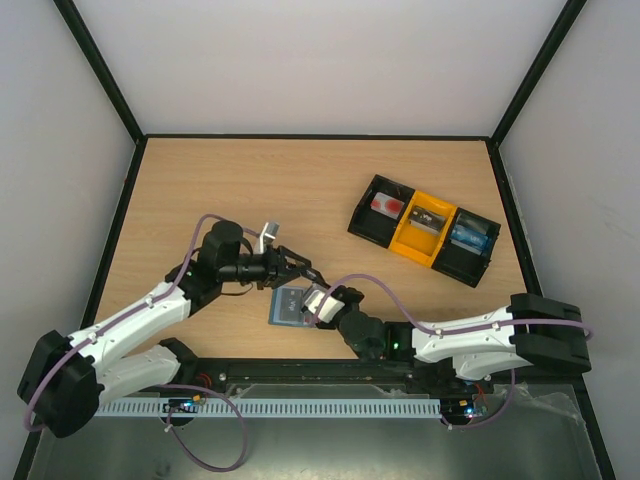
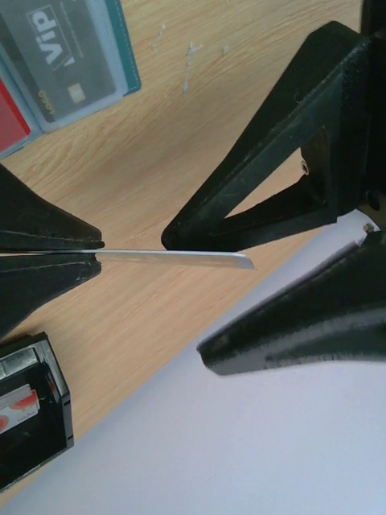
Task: Take the credit cards out of the card holder
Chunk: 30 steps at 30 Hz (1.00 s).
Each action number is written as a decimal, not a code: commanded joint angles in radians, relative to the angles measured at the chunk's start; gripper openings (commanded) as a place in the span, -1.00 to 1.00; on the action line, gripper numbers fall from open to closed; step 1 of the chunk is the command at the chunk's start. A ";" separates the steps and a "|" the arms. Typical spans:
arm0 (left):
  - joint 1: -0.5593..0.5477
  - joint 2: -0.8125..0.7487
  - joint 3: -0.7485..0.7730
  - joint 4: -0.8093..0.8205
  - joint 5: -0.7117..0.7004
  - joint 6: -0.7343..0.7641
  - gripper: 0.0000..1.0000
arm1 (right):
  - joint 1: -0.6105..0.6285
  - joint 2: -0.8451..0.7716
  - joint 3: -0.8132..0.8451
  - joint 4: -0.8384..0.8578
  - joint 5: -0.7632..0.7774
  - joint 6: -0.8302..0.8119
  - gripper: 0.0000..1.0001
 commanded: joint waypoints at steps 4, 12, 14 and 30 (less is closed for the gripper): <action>0.016 -0.026 0.005 -0.050 -0.019 0.037 -0.70 | 0.019 -0.013 0.020 0.060 0.065 0.006 -0.96; 0.031 -0.022 -0.005 -0.029 -0.007 0.091 -0.95 | 0.019 -0.080 0.032 -0.102 0.080 0.223 -0.59; 0.043 -0.029 -0.016 -0.022 -0.009 0.119 -0.95 | 0.019 -0.122 0.046 -0.186 0.070 0.339 -0.43; 0.136 -0.130 -0.126 0.174 0.066 0.220 -0.95 | -0.141 -0.447 0.104 -0.457 -0.348 1.158 0.13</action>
